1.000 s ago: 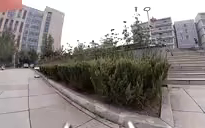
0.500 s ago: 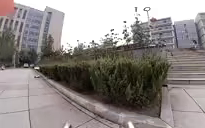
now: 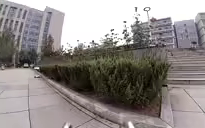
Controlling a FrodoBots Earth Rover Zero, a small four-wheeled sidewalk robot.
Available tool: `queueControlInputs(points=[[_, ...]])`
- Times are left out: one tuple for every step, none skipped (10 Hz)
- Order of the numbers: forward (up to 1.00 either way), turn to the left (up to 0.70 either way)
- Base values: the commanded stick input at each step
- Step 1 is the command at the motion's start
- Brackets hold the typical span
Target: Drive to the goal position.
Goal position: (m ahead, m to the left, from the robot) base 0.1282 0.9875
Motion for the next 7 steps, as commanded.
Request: queueControlInputs(points=[[0.70,0.14],[0.70,0.14],[0.70,0.14],[0.70,0.14],[0.70,0.14],[0.70,0.14],[0.70,0.14]])
